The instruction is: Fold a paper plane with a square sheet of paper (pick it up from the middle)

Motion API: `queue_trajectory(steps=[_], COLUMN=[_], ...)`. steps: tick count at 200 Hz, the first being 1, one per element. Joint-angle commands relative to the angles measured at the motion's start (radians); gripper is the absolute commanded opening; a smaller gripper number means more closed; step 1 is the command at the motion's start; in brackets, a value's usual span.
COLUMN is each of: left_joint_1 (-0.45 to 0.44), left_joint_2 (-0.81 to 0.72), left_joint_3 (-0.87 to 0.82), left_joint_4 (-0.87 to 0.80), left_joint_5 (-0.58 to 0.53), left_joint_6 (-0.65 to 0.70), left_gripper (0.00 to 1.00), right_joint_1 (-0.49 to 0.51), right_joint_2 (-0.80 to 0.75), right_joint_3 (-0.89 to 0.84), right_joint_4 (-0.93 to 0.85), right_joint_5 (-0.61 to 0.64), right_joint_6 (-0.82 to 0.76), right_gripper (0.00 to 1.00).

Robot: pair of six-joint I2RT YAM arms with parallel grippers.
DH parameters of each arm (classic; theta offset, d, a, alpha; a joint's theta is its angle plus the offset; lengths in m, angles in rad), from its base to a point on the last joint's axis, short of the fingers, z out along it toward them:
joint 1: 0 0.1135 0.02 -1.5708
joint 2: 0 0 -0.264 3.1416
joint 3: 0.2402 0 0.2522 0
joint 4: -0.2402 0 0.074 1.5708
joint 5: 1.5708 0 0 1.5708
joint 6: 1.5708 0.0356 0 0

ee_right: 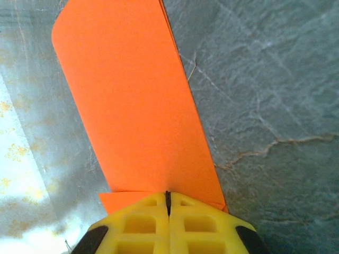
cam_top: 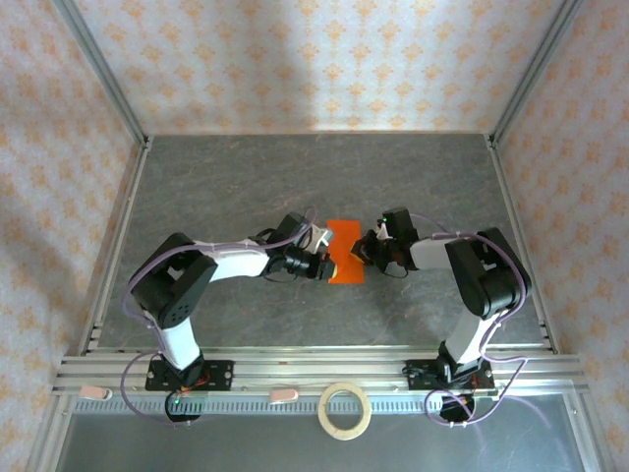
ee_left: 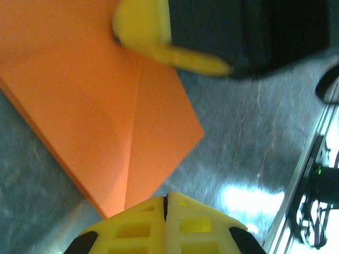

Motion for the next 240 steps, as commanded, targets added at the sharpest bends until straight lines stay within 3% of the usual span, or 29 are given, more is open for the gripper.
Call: queue_trajectory(steps=[1, 56, 83, 128, 197, 240], left_joint_1=[0.003, 0.003, 0.003, 0.002, 0.003, 0.002], left_joint_2=[0.074, 0.073, 0.033, -0.044, -0.02, 0.108], left_joint_3=[0.048, -0.009, -0.051, -0.065, 0.024, 0.088], left_joint_4=[0.016, -0.106, -0.179, -0.178, 0.012, -0.018], left_joint_5=[0.031, 0.017, -0.069, -0.036, -0.036, -0.069], left_joint_6=[-0.017, 0.098, 0.146, 0.164, 0.014, 0.009], left_gripper=[0.0, 0.0, 0.0, 0.0, 0.0, 0.0], right_joint_1=[-0.014, -0.014, -0.014, -0.014, -0.014, -0.014], right_joint_2=[0.051, 0.044, 0.045, 0.049, 0.047, 0.04], right_joint_3=[-0.03, -0.023, -0.019, -0.008, 0.01, 0.016], right_joint_4=[-0.128, -0.14, -0.146, -0.159, -0.167, -0.16], right_joint_5=[0.081, 0.083, 0.084, 0.085, 0.079, 0.067], right_joint_6=[-0.019, -0.023, -0.025, -0.03, -0.028, -0.026], right_gripper=[0.0, 0.0, 0.0, 0.0, 0.0, 0.0])
